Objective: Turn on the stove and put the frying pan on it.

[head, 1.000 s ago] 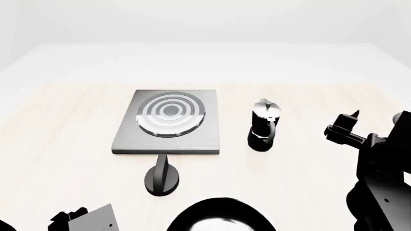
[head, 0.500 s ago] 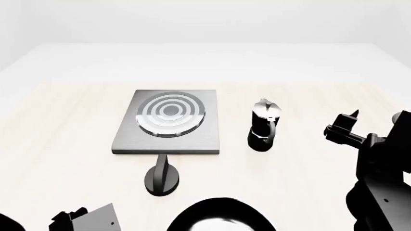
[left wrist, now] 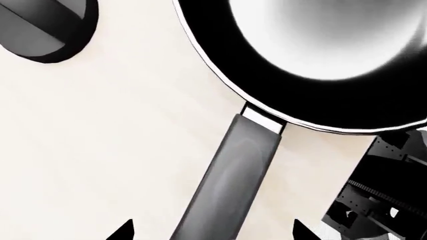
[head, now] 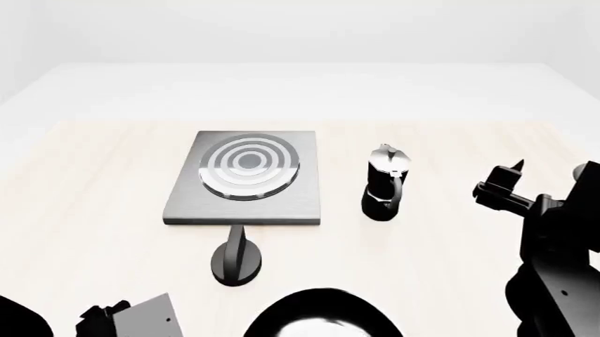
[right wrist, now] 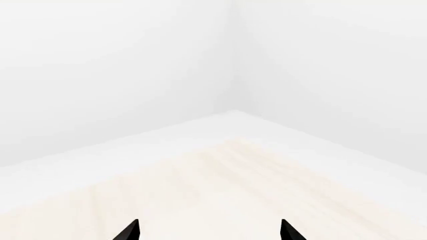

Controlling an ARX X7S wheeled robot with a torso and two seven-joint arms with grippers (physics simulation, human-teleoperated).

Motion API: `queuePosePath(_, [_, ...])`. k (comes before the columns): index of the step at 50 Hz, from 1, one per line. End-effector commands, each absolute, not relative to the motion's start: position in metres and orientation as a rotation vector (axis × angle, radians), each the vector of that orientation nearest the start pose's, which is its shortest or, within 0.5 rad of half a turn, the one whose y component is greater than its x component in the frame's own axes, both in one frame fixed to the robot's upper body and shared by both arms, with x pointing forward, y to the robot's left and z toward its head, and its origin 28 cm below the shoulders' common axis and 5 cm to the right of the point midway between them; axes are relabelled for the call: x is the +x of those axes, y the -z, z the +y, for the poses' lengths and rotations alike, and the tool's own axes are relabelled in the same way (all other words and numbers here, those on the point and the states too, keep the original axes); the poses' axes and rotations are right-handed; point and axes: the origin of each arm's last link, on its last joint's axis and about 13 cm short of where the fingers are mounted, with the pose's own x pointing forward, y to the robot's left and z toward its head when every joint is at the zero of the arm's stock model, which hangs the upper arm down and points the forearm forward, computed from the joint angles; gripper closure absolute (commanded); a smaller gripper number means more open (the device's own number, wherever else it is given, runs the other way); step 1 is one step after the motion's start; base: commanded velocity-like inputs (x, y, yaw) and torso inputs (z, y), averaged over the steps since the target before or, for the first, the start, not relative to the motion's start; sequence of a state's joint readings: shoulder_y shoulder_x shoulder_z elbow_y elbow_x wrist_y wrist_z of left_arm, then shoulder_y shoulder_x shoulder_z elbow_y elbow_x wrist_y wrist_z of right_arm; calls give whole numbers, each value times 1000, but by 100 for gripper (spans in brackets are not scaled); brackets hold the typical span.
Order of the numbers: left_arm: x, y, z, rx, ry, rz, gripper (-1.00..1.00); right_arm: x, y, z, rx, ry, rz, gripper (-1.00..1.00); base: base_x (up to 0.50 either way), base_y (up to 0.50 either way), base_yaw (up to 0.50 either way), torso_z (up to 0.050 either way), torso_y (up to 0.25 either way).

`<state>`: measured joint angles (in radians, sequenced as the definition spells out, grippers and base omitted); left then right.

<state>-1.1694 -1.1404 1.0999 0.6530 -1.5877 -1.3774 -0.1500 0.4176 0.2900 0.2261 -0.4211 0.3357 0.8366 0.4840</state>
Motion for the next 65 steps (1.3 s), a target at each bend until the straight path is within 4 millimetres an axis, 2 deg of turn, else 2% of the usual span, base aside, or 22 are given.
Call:
queuePosePath(1, [180,-185,293,631,854,1085,-100,257,-163,-183,56,552,-41,-100,0,0,0,0,0])
queuePosePath(16, [198,-164,291,617,928,1127,-100,255,-165,-182,56,553,-49,-100,0,0,0,0,0])
queuePosePath(22, [204,-149,293,594,952,1162,-100,255,-165,-182,55,551,-49,-100,0,0,0,0,0])
queuePosePath(36, [205,-141,292,584,989,1177,-100,254,-166,-182,61,549,-56,-100,0,0,0,0,0])
queuePosePath(37, [204,-141,292,589,991,1177,100,255,-166,-182,61,550,-56,-100,0,0,0,0,0])
queuePosePath(49, [200,-143,292,608,997,1176,100,254,-166,-182,61,551,-58,-100,0,0,0,0,0])
queuePosePath(54, [200,-151,292,618,988,1144,100,254,-166,-182,61,552,-58,-100,0,0,0,0,0])
queuePosePath(59, [199,-182,290,632,991,996,100,254,-166,-183,63,557,-58,-100,0,0,0,0,0])
queuePosePath(65, [190,-214,289,692,994,944,100,254,-166,-184,66,563,-57,-100,0,0,0,0,0])
